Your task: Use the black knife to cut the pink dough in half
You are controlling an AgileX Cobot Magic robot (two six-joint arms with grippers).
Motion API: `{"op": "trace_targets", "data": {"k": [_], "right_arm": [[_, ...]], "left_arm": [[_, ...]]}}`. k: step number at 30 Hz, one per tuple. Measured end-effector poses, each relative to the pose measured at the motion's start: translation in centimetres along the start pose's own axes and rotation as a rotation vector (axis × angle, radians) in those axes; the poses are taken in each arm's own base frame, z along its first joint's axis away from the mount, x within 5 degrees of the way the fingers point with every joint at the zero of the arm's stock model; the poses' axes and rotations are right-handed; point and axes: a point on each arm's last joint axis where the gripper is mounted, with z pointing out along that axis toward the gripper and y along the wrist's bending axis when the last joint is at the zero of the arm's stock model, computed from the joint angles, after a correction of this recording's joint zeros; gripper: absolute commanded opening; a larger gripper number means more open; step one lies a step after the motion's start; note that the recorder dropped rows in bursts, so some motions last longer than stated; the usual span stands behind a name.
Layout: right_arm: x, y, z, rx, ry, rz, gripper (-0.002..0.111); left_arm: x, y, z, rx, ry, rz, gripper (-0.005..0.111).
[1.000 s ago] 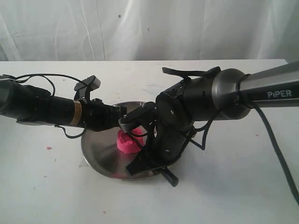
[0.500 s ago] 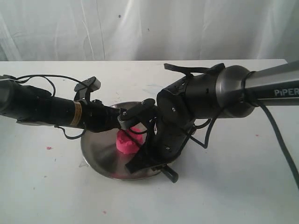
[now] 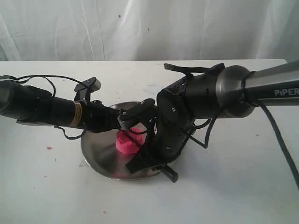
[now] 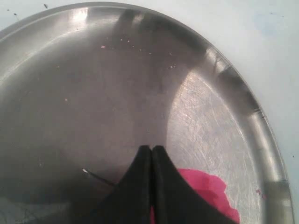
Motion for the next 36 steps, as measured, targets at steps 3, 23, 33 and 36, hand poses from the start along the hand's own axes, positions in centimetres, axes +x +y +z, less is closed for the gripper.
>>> {"op": "trace_targets", "data": {"k": [3, 23, 33, 36], "right_arm": [[0.0, 0.0, 0.0, 0.0, 0.0, 0.0, 0.0], [0.08, 0.0, 0.93, 0.001, 0.014, -0.002, 0.0], [0.05, 0.0, 0.93, 0.001, 0.011, -0.004, 0.0], [0.02, 0.0, 0.8, 0.0, 0.007, -0.004, 0.0]], "left_arm": [[0.0, 0.0, 0.0, 0.0, 0.0, 0.0, 0.0], [0.02, 0.02, 0.0, -0.002, 0.002, 0.003, 0.0], [0.03, 0.05, 0.0, -0.006, 0.003, 0.006, 0.0], [0.06, 0.09, 0.04, -0.006, 0.004, 0.005, 0.0]]}}
